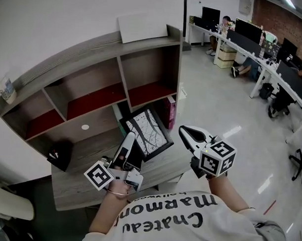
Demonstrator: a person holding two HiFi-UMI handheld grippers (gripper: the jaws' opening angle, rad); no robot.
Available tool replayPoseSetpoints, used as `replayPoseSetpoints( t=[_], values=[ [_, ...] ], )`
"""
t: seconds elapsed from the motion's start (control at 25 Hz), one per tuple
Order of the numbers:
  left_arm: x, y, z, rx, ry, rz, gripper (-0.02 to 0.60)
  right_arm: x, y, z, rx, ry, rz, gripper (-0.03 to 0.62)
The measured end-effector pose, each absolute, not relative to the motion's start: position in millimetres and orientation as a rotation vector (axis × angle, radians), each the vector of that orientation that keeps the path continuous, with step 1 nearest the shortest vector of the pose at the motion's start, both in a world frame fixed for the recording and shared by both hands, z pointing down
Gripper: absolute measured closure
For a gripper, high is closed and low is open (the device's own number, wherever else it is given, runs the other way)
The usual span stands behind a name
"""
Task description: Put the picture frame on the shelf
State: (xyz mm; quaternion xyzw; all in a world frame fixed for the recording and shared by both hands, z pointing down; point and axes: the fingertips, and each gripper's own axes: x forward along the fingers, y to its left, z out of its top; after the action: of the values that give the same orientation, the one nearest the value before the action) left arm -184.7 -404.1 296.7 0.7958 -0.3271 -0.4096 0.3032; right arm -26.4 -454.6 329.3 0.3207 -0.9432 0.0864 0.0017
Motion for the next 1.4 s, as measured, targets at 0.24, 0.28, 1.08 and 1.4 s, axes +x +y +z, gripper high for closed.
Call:
replayPoseSetpoints(
  t=[0.24,0.28,1.08,1.4],
  values=[
    [-182.6,-447.9,301.2,2.054,-0.886,-1.108,0.500,6.2,-475.2,346.7,1.093,-2.921,0.329,0.586],
    [-180.8,-455.4,300.3,2.050,-0.887,-1.112,0.500,12.4,-478.2,347.3,1.111,-2.914,0.332,0.586],
    [-173.0,-591.5,320.9,1.893,-1.189,-1.122,0.500,102.6,-484.7,369.3,1.392,-2.802,0.458,0.586],
    [-183.0,-631.4,348.3,1.787,-1.275,-1.102,0.500,121.6,-487.9,373.5,1.458,-2.758,0.463,0.586]
  ],
)
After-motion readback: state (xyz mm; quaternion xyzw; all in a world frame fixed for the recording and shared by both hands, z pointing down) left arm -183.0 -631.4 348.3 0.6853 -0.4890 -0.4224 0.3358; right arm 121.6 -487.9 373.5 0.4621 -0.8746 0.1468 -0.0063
